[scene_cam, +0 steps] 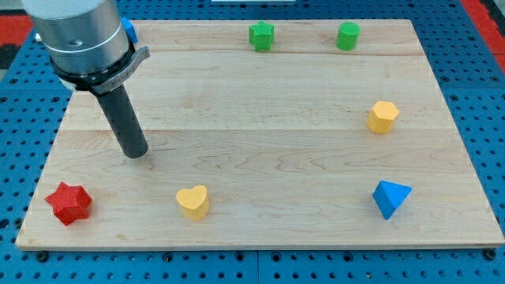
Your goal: Push the blue cube right and down a bit
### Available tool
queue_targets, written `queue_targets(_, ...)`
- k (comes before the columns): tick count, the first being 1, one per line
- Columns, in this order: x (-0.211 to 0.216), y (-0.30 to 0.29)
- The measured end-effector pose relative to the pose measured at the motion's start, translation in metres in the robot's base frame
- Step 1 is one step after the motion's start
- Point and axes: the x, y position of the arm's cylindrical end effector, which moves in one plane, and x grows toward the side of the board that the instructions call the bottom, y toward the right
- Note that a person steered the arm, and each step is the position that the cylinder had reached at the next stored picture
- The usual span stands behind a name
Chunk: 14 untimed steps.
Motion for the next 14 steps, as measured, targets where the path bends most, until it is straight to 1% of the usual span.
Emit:
queue_targets(2,0.002,0.0)
queue_targets(4,-0.037,0.008)
queue_targets(7,-0.049,0.007)
queue_targets(10,-0.085,-0.008)
queue_targets(11,-0.078,-0.029)
queue_targets(12,-0.053,-0.063)
queue_targets(13,-0.035,-0.115)
queue_targets(14,-0.045,-0.14)
